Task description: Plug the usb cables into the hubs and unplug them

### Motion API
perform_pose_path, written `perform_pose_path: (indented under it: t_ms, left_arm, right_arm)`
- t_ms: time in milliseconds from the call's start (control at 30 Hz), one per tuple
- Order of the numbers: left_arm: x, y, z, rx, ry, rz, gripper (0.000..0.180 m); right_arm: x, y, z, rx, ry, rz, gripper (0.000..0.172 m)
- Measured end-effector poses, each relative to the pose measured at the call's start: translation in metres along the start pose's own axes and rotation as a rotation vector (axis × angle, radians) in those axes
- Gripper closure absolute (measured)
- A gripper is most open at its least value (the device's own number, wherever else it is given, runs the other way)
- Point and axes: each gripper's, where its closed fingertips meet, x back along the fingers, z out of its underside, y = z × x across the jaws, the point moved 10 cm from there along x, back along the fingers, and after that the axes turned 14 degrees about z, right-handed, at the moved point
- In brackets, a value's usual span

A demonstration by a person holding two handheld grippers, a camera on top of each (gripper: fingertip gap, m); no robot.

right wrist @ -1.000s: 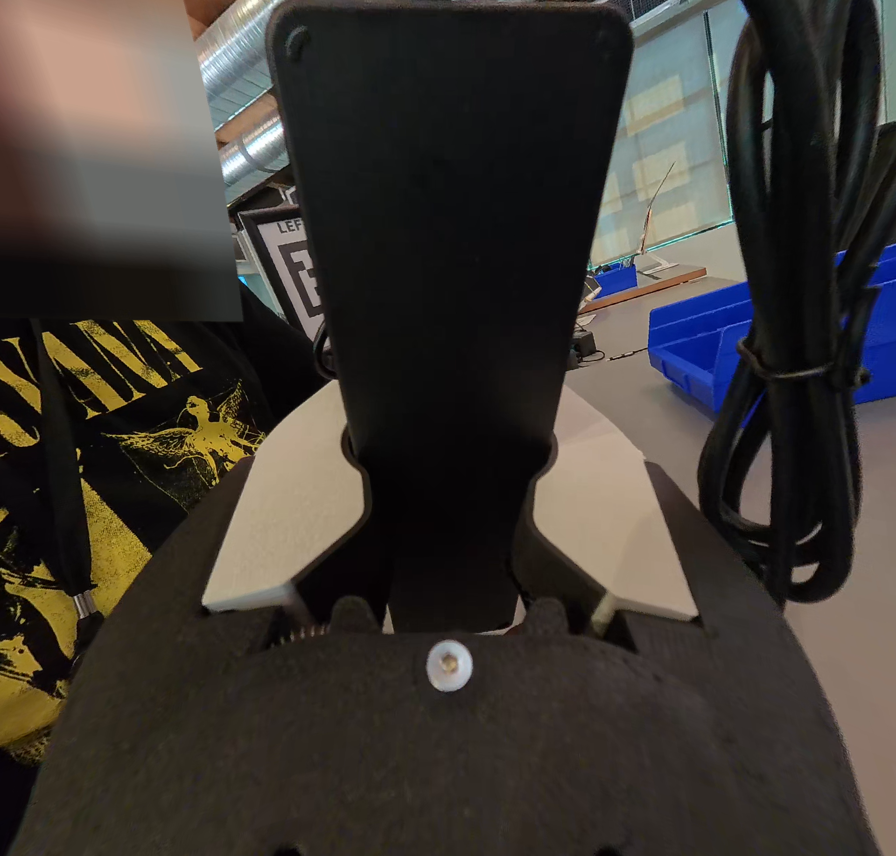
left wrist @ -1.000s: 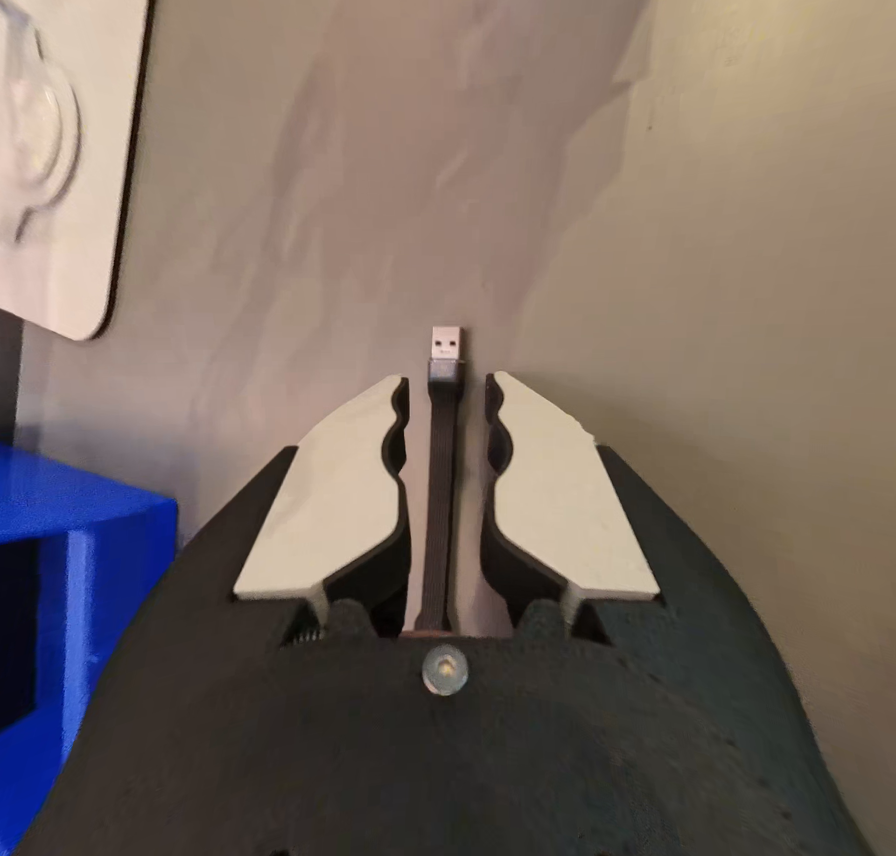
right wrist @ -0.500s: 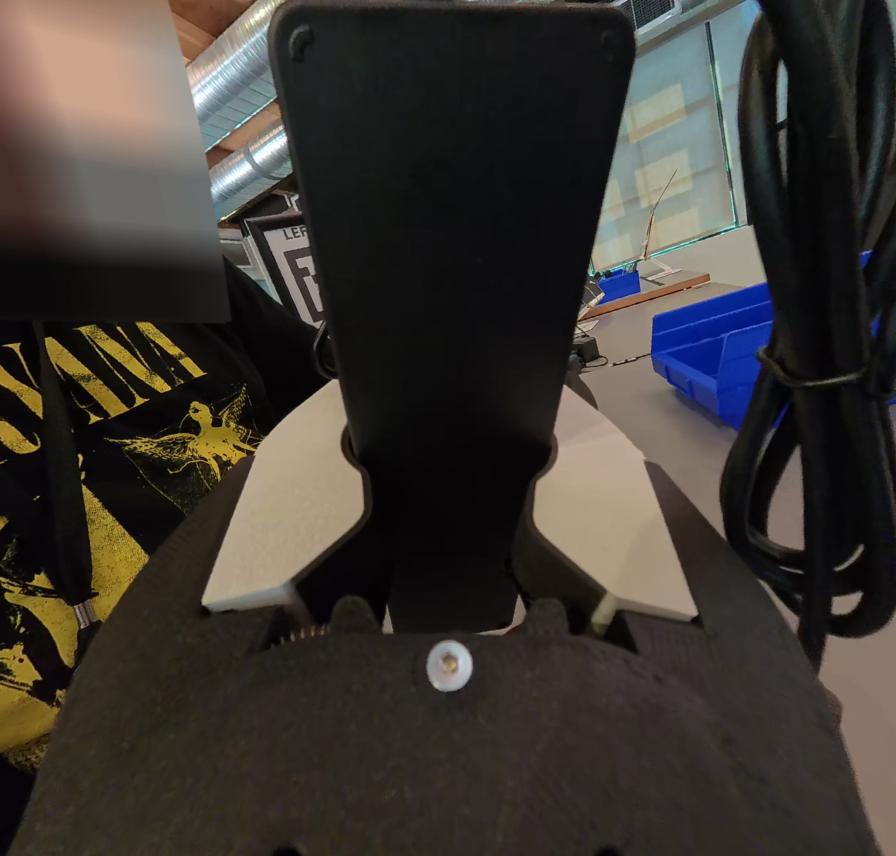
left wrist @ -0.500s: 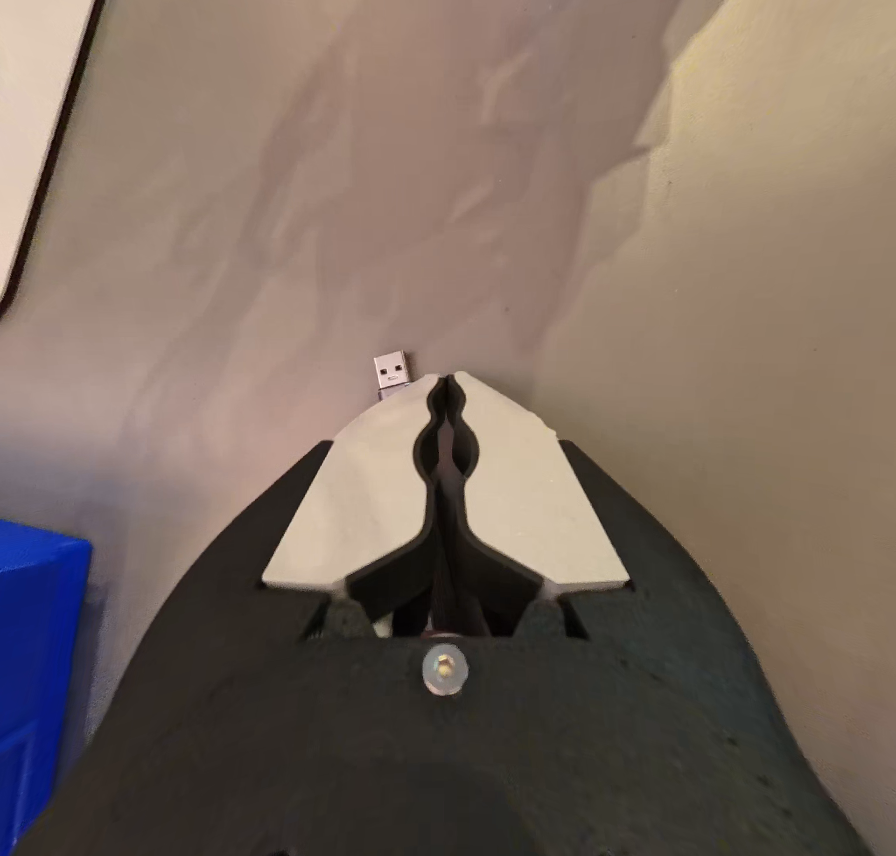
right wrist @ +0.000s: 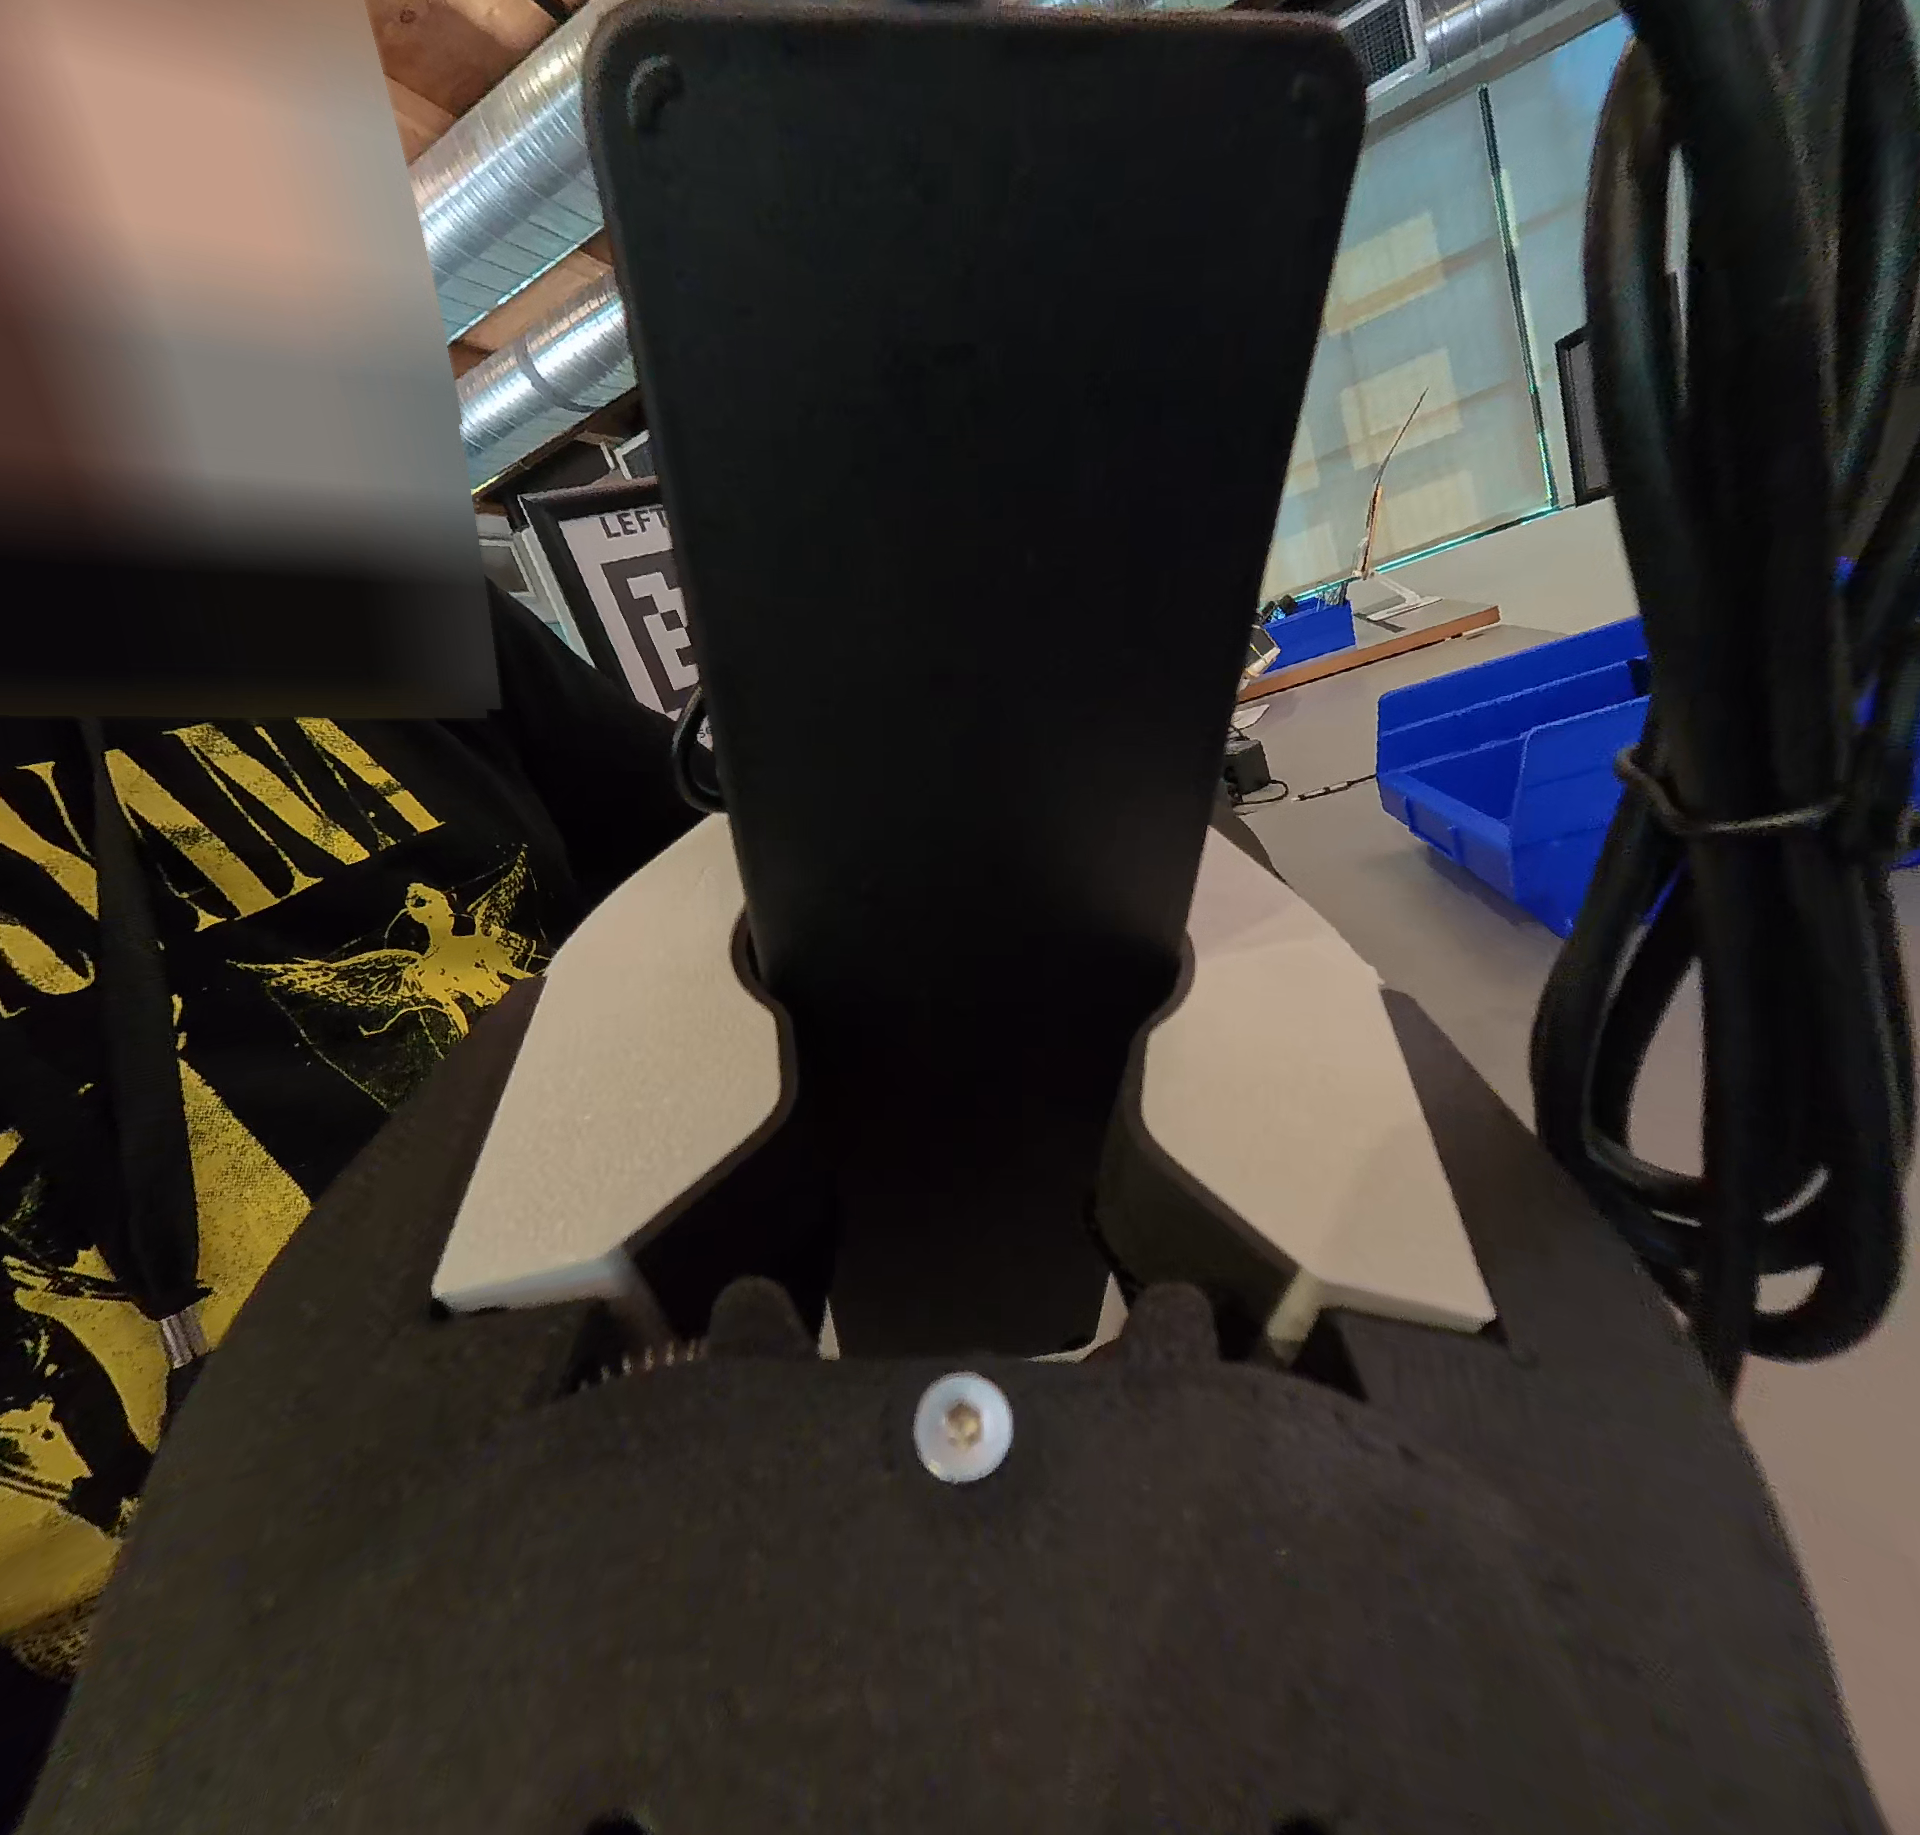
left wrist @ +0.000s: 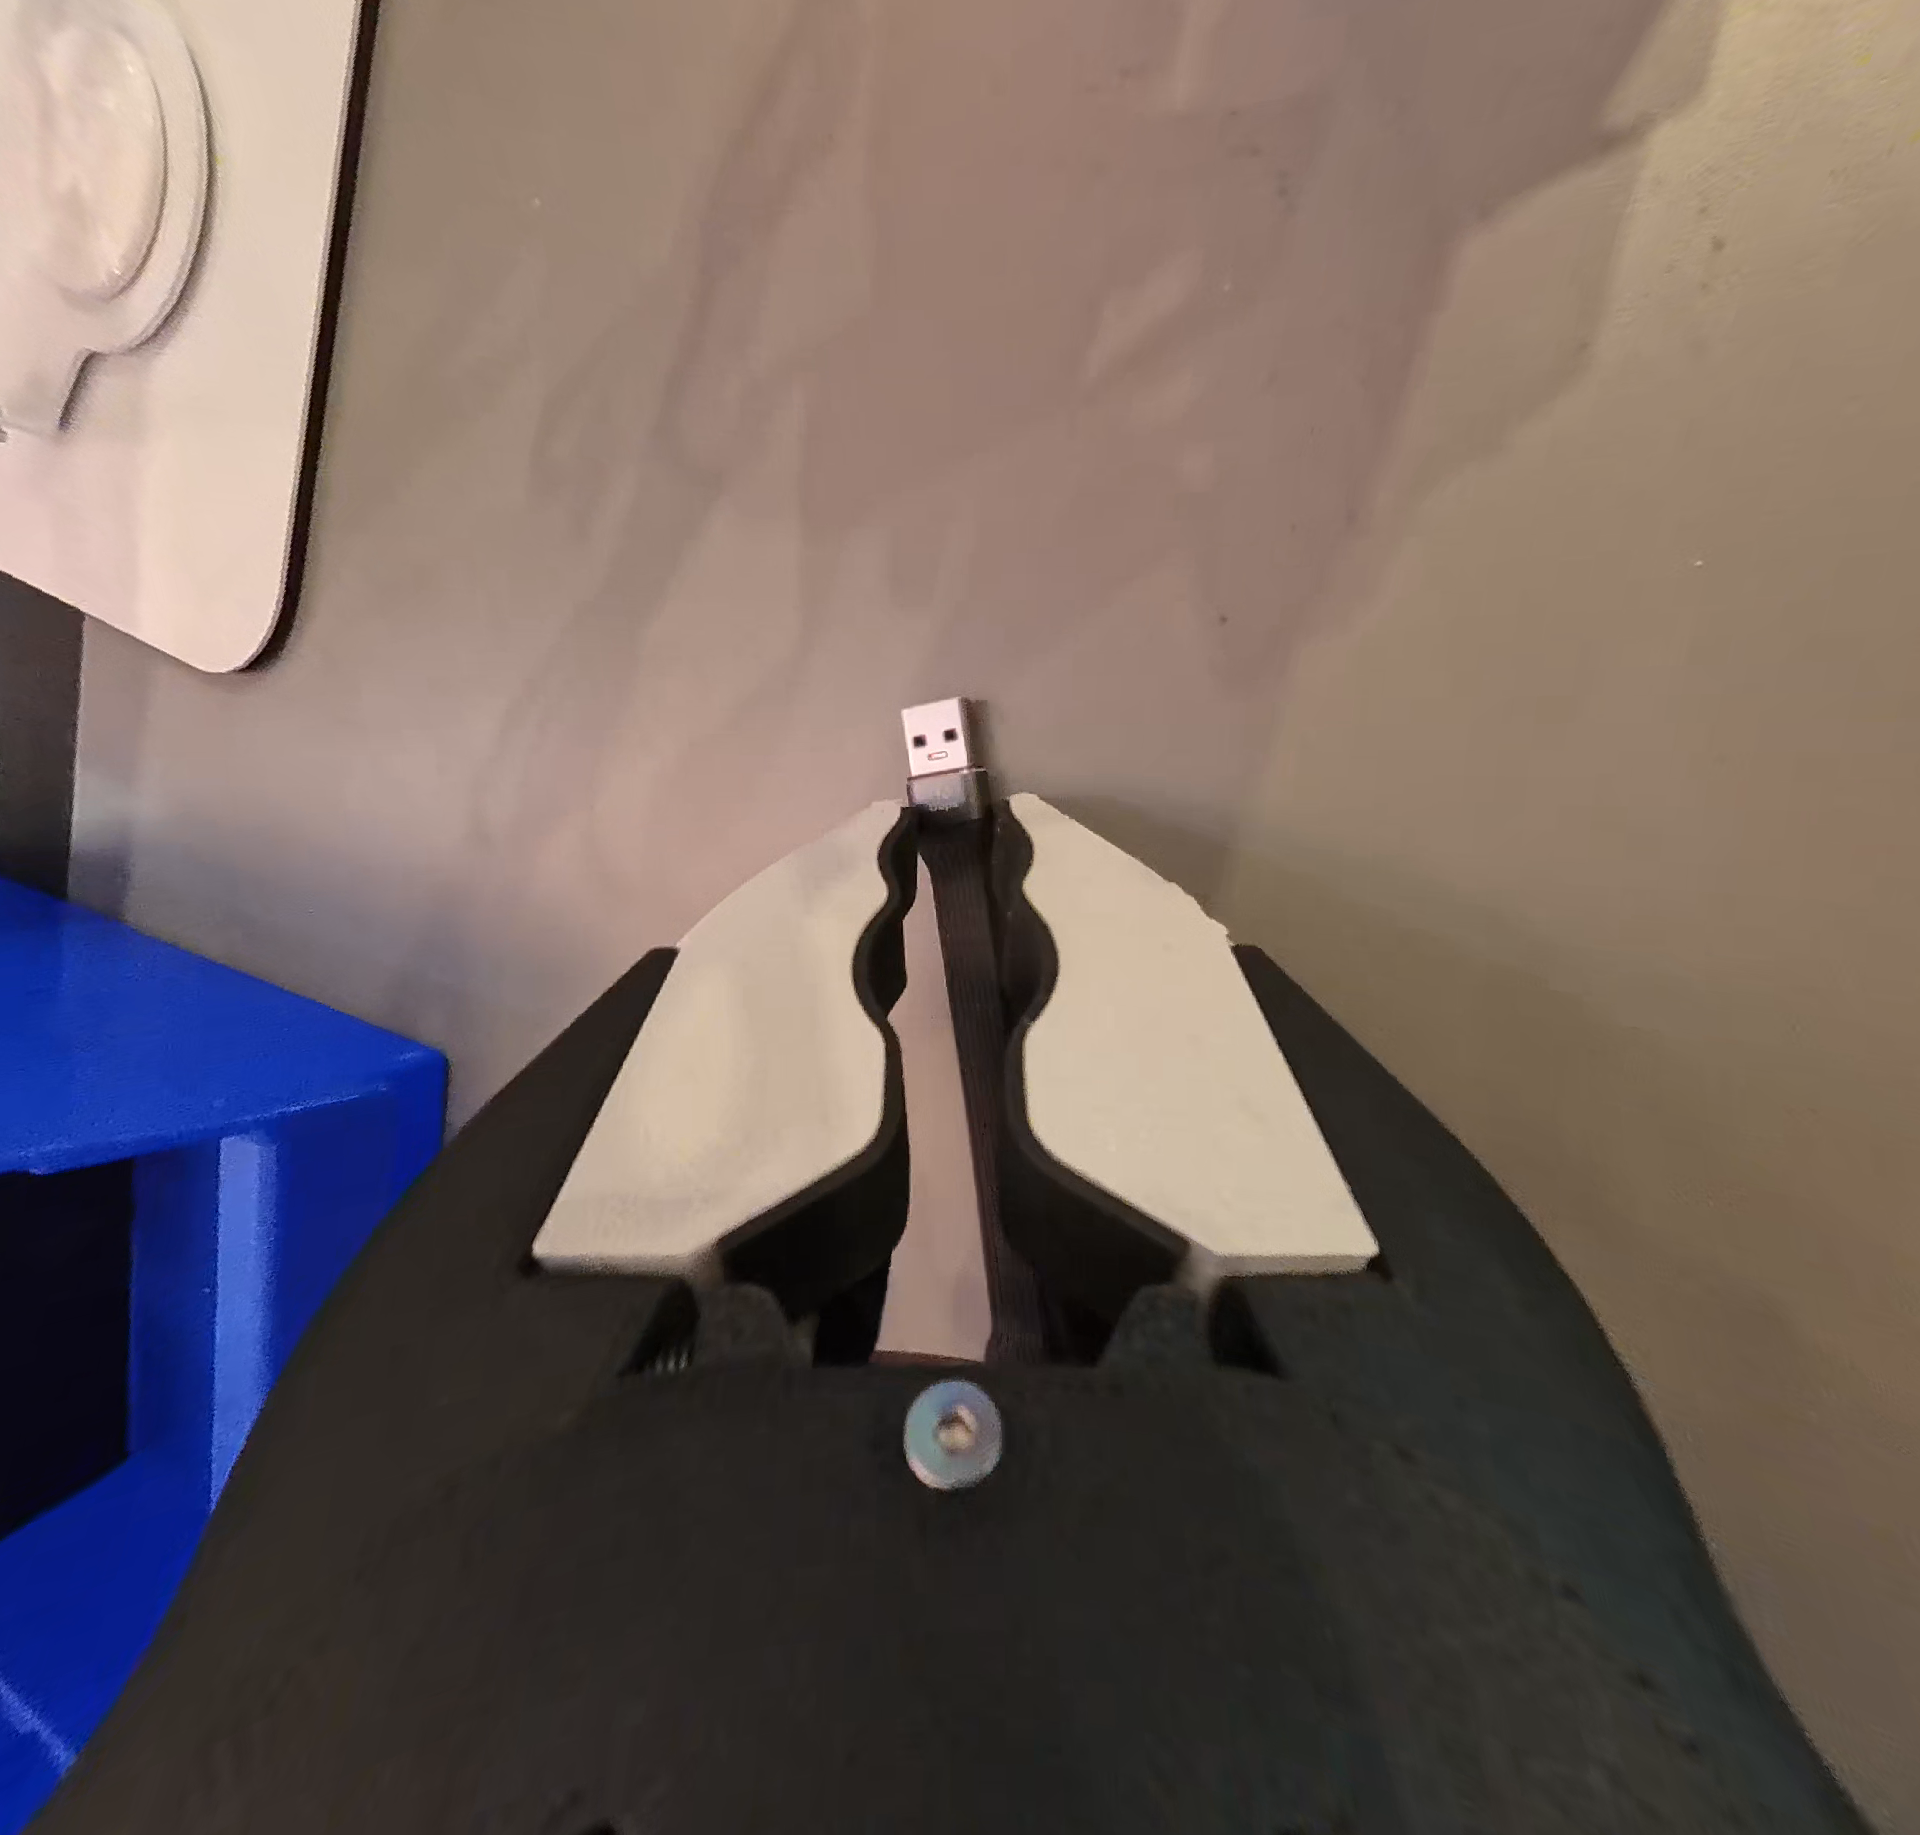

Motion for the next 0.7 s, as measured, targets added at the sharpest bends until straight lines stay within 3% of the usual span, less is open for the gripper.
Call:
perform_pose_path:
  t_ms: [100,433,700]
  left_arm:
    - [-0.001,0.003,0.006,0.034,-0.072,0.012,0.165]
    - [-0.006,0.024,0.000,0.111,-0.054,0.073,0.163]
    - [-0.008,0.036,0.005,0.229,-0.133,0.147,0.164]
  right_arm:
    - [0.001,0.002,-0.002,0.005,-0.003,-0.003,0.105]
    - [0.001,0.005,-0.004,0.008,-0.013,-0.010,0.105]
    - [0.003,0.007,-0.007,0.015,-0.025,-0.009,0.105]
